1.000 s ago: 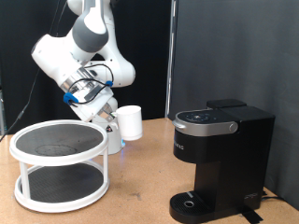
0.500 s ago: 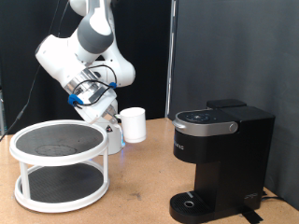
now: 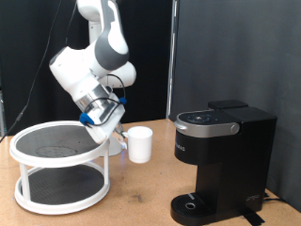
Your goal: Make a cup of coffee with the keurig machine
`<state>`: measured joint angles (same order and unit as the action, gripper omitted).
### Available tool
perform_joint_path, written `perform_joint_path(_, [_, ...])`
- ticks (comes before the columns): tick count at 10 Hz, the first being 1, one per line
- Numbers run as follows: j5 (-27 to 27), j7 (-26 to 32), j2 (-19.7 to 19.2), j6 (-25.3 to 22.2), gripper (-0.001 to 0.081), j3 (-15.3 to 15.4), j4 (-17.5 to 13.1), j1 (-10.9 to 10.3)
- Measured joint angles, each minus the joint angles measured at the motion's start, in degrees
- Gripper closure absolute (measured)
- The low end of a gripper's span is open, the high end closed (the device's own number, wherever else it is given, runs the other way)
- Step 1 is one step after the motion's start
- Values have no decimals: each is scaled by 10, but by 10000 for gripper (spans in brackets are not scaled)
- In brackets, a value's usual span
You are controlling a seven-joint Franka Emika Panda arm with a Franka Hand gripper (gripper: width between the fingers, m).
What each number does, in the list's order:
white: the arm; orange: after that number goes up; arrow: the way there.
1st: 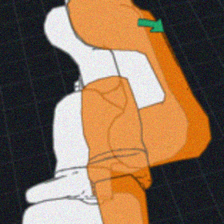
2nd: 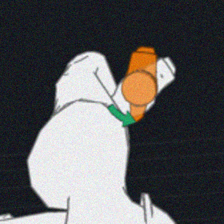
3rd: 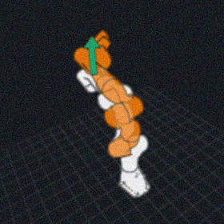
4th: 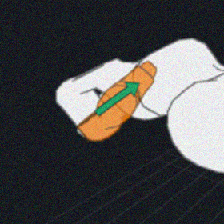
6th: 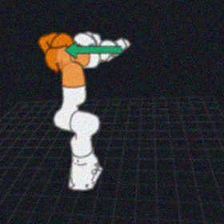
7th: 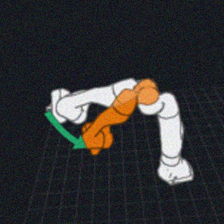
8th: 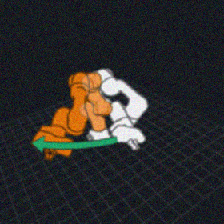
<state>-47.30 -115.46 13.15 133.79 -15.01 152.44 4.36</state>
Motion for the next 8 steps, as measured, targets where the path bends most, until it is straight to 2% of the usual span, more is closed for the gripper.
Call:
perform_joint_path(5, [-46, 21, -84, 60, 728, 30, -11, -20])
perform_joint_path(8, [-116, 65, -125, 89, 728, 53, -29, -32])
